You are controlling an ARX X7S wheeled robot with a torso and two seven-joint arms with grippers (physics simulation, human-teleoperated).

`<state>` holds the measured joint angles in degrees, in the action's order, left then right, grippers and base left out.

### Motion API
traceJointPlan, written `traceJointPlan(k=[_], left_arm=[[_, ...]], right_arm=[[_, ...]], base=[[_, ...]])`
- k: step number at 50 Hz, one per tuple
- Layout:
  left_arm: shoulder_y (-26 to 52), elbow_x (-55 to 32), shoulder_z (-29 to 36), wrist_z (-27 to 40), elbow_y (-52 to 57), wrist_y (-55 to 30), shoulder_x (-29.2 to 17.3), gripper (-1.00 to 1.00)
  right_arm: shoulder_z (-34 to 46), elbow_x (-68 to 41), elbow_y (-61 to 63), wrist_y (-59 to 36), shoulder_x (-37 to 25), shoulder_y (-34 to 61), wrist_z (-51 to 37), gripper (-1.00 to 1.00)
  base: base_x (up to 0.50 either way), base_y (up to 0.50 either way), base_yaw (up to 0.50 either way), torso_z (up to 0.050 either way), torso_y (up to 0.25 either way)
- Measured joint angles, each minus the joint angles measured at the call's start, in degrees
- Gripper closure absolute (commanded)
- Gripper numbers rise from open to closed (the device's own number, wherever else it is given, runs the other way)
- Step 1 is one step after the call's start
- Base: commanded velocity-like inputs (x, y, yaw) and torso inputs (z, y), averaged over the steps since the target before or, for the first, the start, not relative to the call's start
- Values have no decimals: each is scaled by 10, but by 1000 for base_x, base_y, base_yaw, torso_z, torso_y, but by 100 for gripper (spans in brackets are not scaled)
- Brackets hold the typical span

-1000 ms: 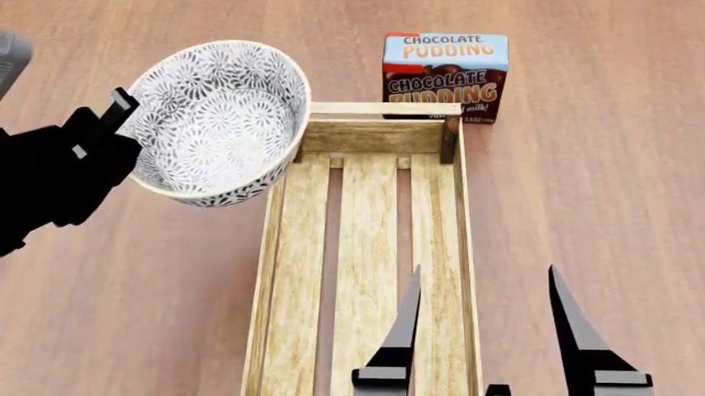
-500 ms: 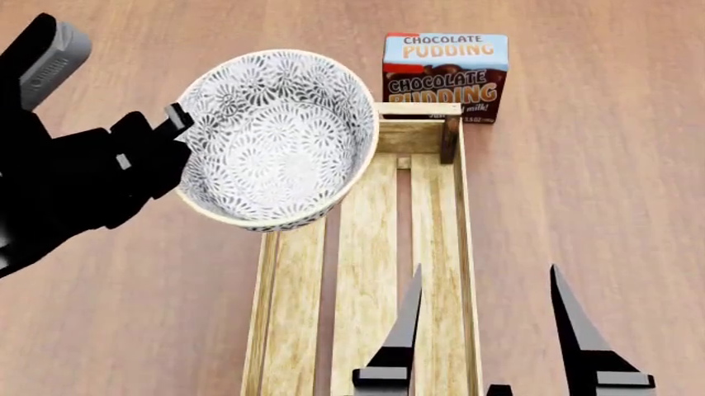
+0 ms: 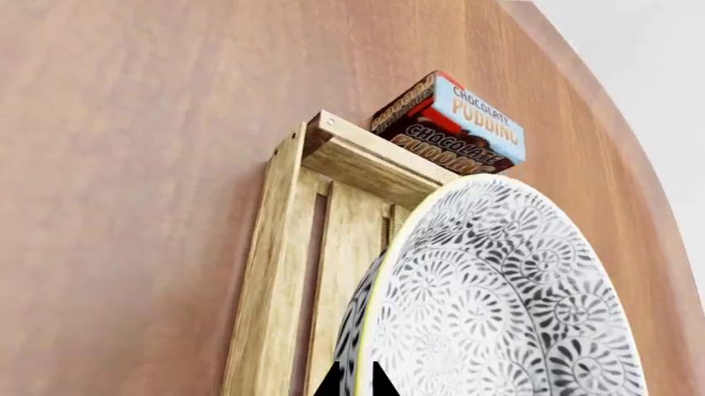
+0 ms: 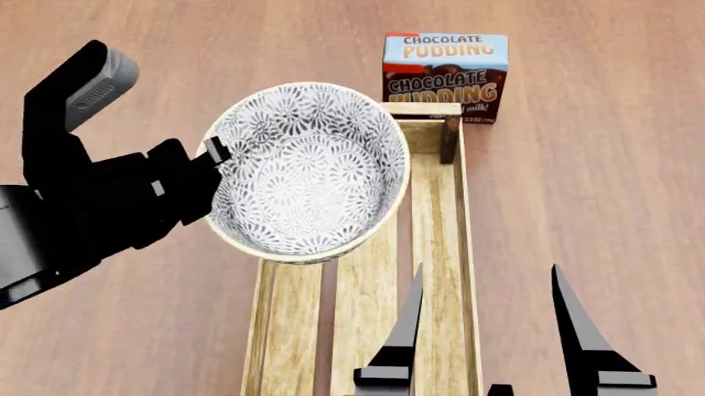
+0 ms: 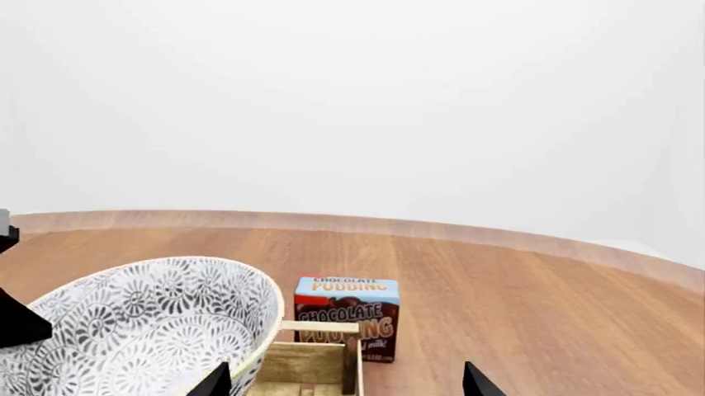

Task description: Pick up the bowl on the left and put it in the tray.

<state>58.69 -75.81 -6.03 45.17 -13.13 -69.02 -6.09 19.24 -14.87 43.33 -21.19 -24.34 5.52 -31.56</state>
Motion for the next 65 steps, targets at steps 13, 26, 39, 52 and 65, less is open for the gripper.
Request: traceJointPlan(k=[13, 26, 39, 52, 65], left_arm=[[-24, -4, 28, -7, 7, 6, 4, 100], [-47, -14, 49, -11, 20, 12, 3, 100], [-66, -17, 70, -21, 21, 28, 3, 100], [-75, -23, 88, -25, 19, 42, 4, 100], [-82, -28, 106, -30, 15, 56, 3, 100]], right_arm=[[0, -2, 4, -3, -2, 0, -3, -100], [2, -3, 6, -5, -4, 2, -6, -100], [3, -4, 4, -3, -5, 2, -7, -100], [4, -5, 2, 0, -6, 2, -8, -100], [4, -7, 2, 2, -8, 2, -9, -100]], base=[[0, 0, 0, 0, 0], [0, 0, 0, 0, 1], [0, 0, 0, 0, 0], [0, 0, 0, 0, 1], [0, 0, 0, 0, 0]])
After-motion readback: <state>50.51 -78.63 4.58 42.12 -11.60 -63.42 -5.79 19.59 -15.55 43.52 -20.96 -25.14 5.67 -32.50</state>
